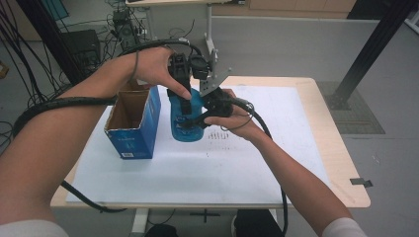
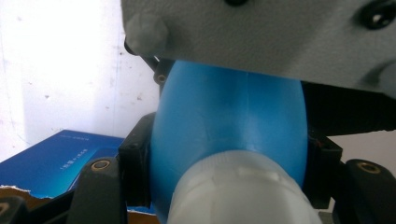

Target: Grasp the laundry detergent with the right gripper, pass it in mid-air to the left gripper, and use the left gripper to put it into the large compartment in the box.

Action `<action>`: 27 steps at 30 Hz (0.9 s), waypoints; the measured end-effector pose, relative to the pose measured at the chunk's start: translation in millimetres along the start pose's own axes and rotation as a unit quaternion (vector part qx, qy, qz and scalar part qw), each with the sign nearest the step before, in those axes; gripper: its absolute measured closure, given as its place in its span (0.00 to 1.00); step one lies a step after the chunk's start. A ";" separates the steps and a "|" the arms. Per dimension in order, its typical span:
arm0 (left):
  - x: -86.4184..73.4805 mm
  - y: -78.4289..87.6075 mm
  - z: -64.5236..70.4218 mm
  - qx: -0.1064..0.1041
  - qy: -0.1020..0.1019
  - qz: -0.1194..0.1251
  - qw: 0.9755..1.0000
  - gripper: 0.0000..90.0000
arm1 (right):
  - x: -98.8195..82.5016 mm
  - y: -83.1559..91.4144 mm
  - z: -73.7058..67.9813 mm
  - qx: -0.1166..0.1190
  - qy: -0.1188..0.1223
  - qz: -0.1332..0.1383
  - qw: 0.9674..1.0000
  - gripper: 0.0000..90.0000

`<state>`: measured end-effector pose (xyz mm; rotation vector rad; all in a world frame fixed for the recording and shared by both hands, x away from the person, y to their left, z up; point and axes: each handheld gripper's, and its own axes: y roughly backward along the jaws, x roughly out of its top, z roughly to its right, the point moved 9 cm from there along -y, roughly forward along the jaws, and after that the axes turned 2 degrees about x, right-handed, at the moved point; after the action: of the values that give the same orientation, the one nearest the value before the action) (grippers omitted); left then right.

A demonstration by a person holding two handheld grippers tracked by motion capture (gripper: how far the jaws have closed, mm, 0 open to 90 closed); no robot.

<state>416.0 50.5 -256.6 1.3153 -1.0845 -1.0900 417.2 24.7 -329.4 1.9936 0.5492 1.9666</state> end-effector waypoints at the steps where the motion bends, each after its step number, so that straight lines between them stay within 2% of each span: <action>1: -0.1 -0.6 0.2 0.000 -0.001 0.000 1.000 0.41 | -0.2 -0.3 -0.2 0.000 0.001 -0.002 1.000 0.49; 27: -2.4 -3.7 0.6 0.013 -0.020 -0.010 1.000 0.41 | -2.2 -3.3 -0.1 -0.018 0.009 -0.011 1.000 0.49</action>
<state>415.1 52.9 -260.2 1.3329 -1.1198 -1.1246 416.8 26.7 -332.9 1.9409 0.5342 1.9700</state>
